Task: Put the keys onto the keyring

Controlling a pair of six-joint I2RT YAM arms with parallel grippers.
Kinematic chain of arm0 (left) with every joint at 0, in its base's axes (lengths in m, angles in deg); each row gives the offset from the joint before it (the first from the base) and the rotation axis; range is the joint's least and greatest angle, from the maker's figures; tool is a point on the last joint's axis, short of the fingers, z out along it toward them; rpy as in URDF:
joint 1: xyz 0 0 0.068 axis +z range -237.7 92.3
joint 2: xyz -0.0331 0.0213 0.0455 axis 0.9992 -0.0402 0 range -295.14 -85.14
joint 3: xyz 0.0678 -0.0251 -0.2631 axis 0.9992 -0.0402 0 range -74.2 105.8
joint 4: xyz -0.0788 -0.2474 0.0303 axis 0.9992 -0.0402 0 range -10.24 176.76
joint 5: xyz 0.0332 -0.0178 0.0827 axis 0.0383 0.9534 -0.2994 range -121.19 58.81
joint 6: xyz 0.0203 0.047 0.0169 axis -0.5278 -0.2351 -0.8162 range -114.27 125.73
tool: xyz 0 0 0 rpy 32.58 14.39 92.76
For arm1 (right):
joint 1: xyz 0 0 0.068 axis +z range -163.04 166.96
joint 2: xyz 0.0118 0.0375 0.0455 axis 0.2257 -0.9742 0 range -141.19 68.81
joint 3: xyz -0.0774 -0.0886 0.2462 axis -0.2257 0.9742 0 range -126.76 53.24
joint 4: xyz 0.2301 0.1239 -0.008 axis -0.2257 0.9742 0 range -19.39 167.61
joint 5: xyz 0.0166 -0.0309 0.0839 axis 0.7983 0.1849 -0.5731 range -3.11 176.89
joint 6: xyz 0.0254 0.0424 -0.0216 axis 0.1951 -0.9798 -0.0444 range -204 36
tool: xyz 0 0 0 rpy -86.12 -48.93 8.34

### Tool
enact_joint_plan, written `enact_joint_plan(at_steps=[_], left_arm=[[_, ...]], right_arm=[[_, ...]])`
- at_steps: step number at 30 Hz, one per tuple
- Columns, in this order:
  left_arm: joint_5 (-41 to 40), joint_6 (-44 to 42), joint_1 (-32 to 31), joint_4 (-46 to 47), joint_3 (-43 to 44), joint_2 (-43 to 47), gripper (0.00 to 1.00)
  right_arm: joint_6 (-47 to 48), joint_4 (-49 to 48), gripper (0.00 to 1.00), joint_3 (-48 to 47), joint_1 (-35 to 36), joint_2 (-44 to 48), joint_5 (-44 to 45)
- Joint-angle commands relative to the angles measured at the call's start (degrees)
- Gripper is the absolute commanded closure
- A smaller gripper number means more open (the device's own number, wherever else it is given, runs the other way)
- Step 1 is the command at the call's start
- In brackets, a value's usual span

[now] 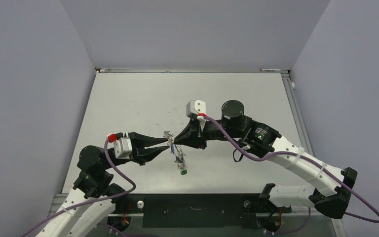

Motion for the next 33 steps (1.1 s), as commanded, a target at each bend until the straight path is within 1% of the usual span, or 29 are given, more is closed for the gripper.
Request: enact_joint_plan(at_steps=[1,6,10,17,22,26,30,33], left_arm=[[2.1,5.9,-0.1,5.2,1.8,-1.2,0.77],[1.7,7.4,-0.1,5.4,1.8,-2.4,0.75],[0.5,8.6,-0.1,7.0,1.1,-3.0,0.71],[-0.1,9.4,-0.1,8.7,0.0,-3.9,0.70],[0.2,10.7,-0.1,9.9,-0.2,-5.3,0.72],[0.4,11.3,-0.1,9.5,0.2,-6.2,0.77],[0.2,11.8,-0.1,9.4,0.0,-6.2,0.80],[0.5,12.3,-0.1,9.4,-0.1,-6.4,0.86]], right_arm=[[1.0,-4.2,0.95,-3.7,-0.2,1.4,-0.8],[1.2,-4.7,0.95,-3.9,-0.3,1.1,-0.9],[1.1,-4.9,0.95,-4.2,-0.2,1.0,-1.3],[0.9,-5.6,0.95,-4.1,-0.1,0.9,-2.1],[0.9,-5.9,0.95,-4.3,-0.1,0.8,-2.3],[1.1,-6.0,0.95,-4.7,-0.1,0.5,-2.3],[1.4,-6.0,0.95,-4.9,-0.1,0.6,-2.1],[1.4,-5.9,0.95,-5.2,-0.1,0.4,-2.3]])
